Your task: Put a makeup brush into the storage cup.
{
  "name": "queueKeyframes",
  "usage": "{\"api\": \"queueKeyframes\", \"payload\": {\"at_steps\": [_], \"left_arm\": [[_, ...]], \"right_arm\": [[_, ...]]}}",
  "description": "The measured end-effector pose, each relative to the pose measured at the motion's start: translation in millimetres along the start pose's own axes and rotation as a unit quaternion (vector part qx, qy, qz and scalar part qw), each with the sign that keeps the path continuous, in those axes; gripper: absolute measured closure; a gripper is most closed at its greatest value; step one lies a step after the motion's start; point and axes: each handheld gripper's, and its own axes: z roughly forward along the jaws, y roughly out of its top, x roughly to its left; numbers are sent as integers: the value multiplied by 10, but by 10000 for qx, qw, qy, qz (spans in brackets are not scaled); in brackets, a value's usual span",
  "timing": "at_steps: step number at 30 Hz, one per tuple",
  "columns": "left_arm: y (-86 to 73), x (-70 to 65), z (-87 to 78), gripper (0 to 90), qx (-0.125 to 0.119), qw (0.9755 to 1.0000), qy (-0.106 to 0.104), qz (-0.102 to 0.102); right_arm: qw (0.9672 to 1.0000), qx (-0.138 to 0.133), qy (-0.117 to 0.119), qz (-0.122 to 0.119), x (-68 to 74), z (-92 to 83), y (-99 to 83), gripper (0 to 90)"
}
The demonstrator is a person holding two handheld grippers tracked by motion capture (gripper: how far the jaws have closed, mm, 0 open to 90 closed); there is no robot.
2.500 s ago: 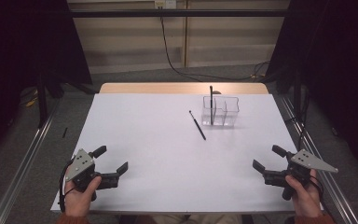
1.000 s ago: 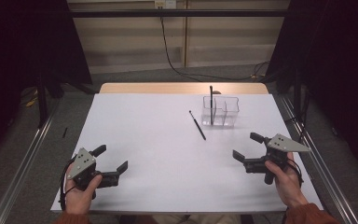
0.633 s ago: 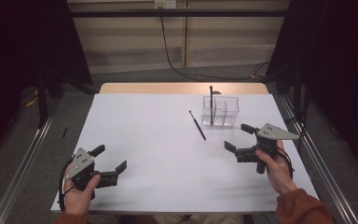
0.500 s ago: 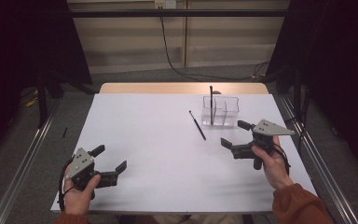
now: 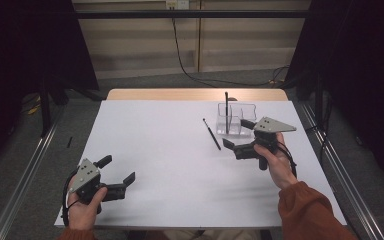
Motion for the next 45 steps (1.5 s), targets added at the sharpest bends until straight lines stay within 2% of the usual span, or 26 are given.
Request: {"api": "queueKeyframes", "payload": {"at_steps": [17, 27, 31, 40, 45], "left_arm": [[0, 1, -2, 24, 8, 10000, 4, 10], [-2, 4, -2, 24, 24, 10000, 8, 14], [-2, 3, -2, 24, 29, 10000, -11, 22], [-2, 2, 2, 24, 46, 10000, -7, 39], [-5, 2, 6, 24, 62, 10000, -9, 33]], "right_arm": [[9998, 165, 58, -40, 13, 335, 101, 30], [9985, 536, 121, 50, 30, 451, 134, 33], [9963, 848, 144, 17, 15, 474, 118, 29], [9920, 1244, 160, 154, -77, 485, 77, 36], [9868, 1584, 277, 173, -89, 518, 48, 42]]}}
